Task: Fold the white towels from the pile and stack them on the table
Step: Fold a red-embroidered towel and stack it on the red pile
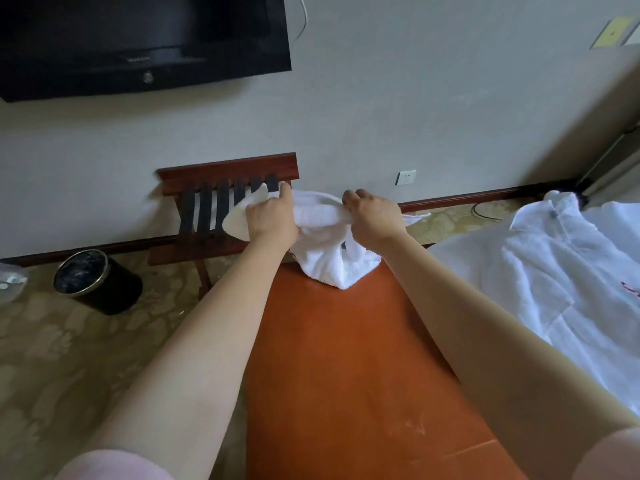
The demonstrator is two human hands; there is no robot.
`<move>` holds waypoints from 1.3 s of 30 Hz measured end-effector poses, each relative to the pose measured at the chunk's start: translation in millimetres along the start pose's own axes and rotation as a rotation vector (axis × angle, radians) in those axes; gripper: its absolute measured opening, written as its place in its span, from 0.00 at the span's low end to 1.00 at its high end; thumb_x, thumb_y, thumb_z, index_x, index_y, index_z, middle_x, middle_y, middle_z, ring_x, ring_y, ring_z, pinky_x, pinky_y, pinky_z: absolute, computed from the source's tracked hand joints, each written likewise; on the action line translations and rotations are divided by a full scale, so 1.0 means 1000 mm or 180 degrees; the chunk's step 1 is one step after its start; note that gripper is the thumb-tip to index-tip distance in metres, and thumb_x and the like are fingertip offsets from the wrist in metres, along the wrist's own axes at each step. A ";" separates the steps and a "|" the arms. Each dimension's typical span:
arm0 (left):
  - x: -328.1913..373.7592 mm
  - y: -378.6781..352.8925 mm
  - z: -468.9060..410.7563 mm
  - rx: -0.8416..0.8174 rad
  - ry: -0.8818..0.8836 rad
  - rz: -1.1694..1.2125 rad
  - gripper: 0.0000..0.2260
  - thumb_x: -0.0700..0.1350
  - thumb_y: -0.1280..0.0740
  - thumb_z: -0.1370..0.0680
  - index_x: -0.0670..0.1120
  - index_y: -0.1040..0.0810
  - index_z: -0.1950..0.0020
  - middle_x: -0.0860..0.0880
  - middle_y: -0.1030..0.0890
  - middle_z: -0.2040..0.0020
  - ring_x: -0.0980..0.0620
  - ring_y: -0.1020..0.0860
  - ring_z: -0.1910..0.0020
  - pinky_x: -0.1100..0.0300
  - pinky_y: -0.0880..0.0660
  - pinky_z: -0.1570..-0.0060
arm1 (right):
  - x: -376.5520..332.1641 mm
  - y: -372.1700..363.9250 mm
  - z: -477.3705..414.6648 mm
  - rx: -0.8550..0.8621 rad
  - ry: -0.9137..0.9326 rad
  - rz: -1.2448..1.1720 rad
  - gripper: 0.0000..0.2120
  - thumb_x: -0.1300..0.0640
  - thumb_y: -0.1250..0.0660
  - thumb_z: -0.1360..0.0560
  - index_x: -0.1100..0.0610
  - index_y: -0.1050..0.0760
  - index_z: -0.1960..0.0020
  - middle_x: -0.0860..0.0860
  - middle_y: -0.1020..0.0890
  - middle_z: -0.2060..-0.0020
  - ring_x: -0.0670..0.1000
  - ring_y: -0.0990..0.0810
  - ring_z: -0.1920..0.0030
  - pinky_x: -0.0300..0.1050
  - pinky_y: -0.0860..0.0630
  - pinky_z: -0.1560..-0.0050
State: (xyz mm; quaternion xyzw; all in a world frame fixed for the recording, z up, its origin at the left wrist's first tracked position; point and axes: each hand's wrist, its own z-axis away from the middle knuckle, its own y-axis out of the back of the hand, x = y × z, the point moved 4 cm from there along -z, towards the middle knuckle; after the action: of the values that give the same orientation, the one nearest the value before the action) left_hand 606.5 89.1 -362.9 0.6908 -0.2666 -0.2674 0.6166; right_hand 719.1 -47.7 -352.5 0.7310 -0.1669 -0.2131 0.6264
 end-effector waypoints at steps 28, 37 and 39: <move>0.004 -0.083 0.349 -0.2474 -0.0480 0.0207 0.06 0.42 0.35 0.27 0.45 0.23 0.52 0.48 0.24 0.59 0.49 0.23 0.60 0.61 0.33 0.70 | -0.030 -0.070 0.318 -0.2620 -0.0158 0.0143 0.18 0.65 0.41 0.27 0.49 0.27 0.41 0.48 0.24 0.52 0.53 0.25 0.54 0.52 0.27 0.46; 0.001 -0.110 0.405 -0.2171 -0.0894 -0.0692 0.13 0.38 0.38 0.29 0.48 0.20 0.49 0.49 0.31 0.44 0.48 0.36 0.40 0.56 0.39 0.44 | -0.020 -0.107 0.374 -0.3255 -0.0015 -0.0091 0.26 0.45 0.29 0.29 0.54 0.29 0.35 0.50 0.23 0.40 0.53 0.23 0.42 0.46 0.24 0.46; 0.002 -0.112 0.413 -0.2340 -0.0764 -0.0645 0.13 0.37 0.39 0.28 0.48 0.21 0.48 0.49 0.27 0.45 0.48 0.33 0.42 0.56 0.38 0.44 | -0.024 -0.111 0.372 -0.2626 -0.0027 -0.0546 0.21 0.42 0.35 0.25 0.53 0.27 0.38 0.50 0.22 0.43 0.51 0.24 0.43 0.44 0.26 0.49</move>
State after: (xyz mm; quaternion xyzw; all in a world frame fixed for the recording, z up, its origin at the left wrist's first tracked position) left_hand 323.9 -194.4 -514.7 0.4108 -0.1538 -0.4833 0.7577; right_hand 502.3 -331.7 -506.0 0.4293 -0.0088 -0.3165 0.8459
